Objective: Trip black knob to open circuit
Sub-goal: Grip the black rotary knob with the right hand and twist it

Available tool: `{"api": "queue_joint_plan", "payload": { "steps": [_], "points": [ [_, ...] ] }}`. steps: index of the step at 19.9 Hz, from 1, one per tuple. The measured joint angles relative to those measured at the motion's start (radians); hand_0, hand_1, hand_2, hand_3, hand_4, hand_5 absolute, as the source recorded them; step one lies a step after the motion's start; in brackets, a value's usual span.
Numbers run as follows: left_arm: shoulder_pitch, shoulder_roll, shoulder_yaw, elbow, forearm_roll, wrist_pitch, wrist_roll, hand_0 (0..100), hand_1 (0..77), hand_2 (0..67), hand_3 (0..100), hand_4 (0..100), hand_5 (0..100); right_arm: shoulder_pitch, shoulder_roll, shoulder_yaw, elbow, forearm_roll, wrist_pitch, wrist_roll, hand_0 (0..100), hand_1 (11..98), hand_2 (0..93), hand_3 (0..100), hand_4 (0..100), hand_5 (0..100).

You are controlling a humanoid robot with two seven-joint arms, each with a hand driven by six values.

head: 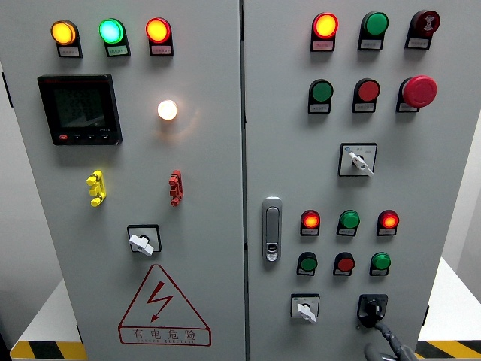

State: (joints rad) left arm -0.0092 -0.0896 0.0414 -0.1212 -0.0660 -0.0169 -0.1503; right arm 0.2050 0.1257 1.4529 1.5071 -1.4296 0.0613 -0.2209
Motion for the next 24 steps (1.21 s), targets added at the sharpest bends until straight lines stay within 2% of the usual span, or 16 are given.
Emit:
{"api": "queue_joint_plan", "payload": {
  "steps": [24],
  "points": [
    [0.0,0.001,0.0,0.0,0.0,0.0,0.0,0,3.1,12.9,21,7,2,0.011,0.0013,-0.019,0.008,0.005,0.0,-0.008,90,47.6,2.5,97,100,100]
  ]
}}
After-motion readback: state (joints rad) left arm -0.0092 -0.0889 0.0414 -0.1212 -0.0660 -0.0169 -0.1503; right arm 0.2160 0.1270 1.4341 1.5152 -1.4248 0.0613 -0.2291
